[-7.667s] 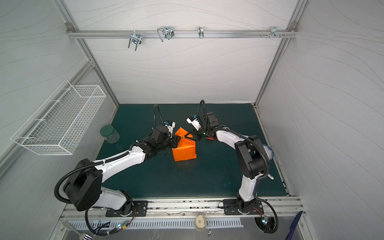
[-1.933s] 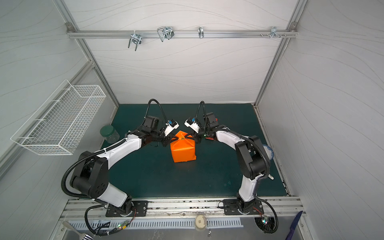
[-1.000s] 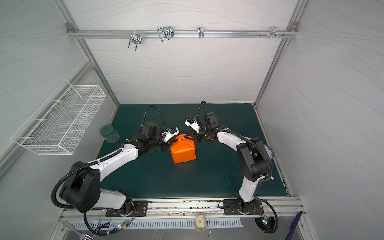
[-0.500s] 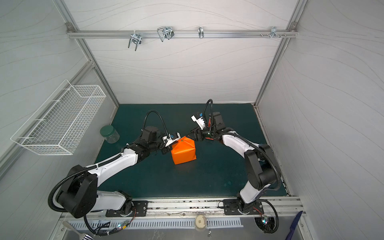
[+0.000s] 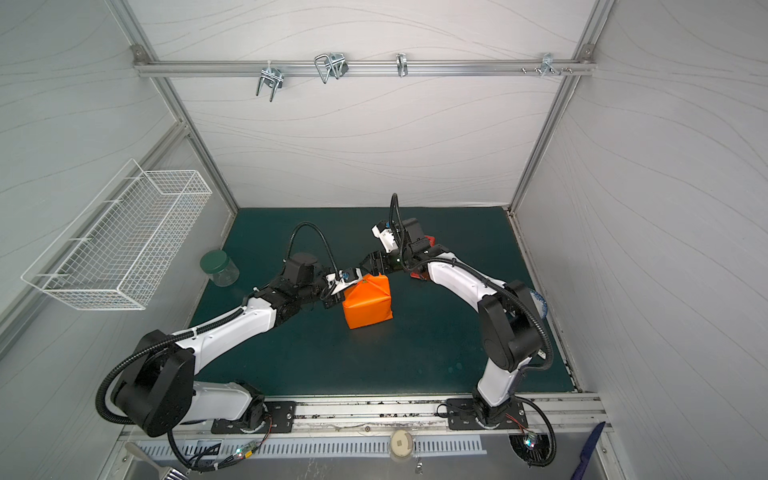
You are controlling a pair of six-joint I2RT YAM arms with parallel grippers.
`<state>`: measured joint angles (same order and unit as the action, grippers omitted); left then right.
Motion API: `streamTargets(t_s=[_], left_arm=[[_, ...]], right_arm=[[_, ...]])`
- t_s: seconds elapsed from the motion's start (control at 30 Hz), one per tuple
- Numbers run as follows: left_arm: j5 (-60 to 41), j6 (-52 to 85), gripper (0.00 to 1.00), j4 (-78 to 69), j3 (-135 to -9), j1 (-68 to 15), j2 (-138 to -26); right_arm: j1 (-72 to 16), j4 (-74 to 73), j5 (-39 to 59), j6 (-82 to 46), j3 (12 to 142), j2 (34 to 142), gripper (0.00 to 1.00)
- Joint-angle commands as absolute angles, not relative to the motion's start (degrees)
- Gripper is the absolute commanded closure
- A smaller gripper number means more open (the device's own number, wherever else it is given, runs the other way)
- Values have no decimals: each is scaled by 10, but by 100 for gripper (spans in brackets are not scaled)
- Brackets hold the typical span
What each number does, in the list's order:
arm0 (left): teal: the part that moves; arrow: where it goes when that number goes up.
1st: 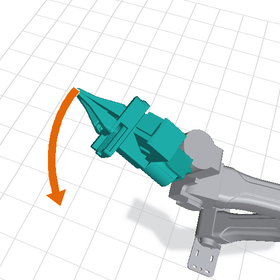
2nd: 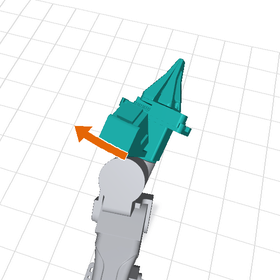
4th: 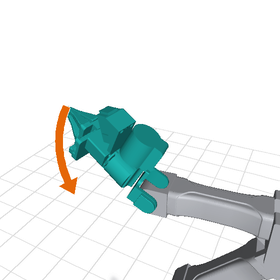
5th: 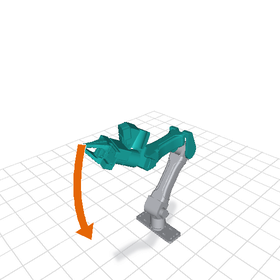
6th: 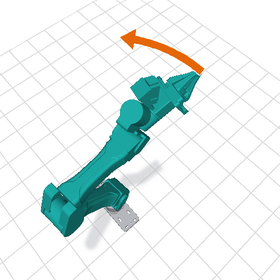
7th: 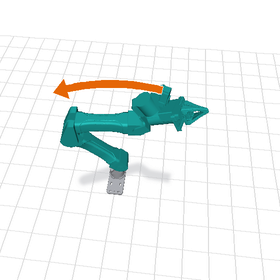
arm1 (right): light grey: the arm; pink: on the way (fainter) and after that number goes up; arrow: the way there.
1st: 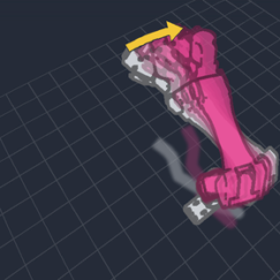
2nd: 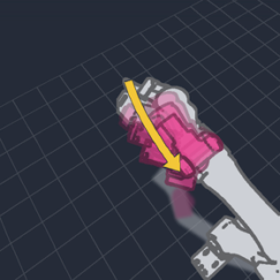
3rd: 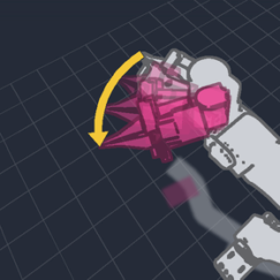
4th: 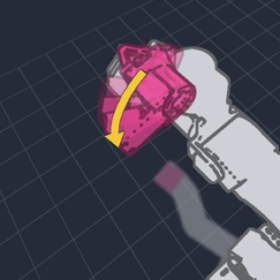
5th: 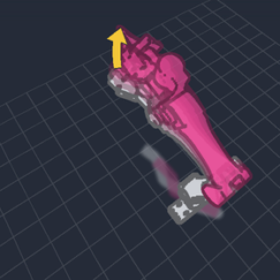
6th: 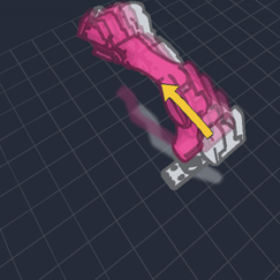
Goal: Wrap the gift box in paper
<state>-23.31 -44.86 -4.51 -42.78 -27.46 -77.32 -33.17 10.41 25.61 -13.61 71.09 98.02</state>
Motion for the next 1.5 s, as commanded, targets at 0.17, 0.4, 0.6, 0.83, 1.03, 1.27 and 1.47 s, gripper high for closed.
streamTargets(t_s=[0.17, 0.4, 0.6, 0.83, 1.03, 1.27, 1.47], left_arm=[[-248, -461, 99, -29, -425, -279, -760], [-268, -459, 81, 8, -434, -280, -754], [-297, -462, 69, 30, -423, -284, -723], [-311, -342, 63, -2, -406, -285, -653], [-201, 40, 34, -176, -342, -286, -589], [-7, 302, 22, 68, -443, -286, -640], [-121, 362, 16, 21, -454, -285, -722]], right_arm=[[-343, 134, 197, -111, 656, 935, 17], [-343, 88, 196, -115, 601, 911, 15], [-343, 71, 195, -110, 579, 897, 15], [-343, 42, 204, -98, 549, 881, 16], [-341, 47, 215, -78, 546, 874, 16], [-337, 32, 229, -80, 536, 872, 17], [-336, 22, 234, -84, 532, 873, 17]])
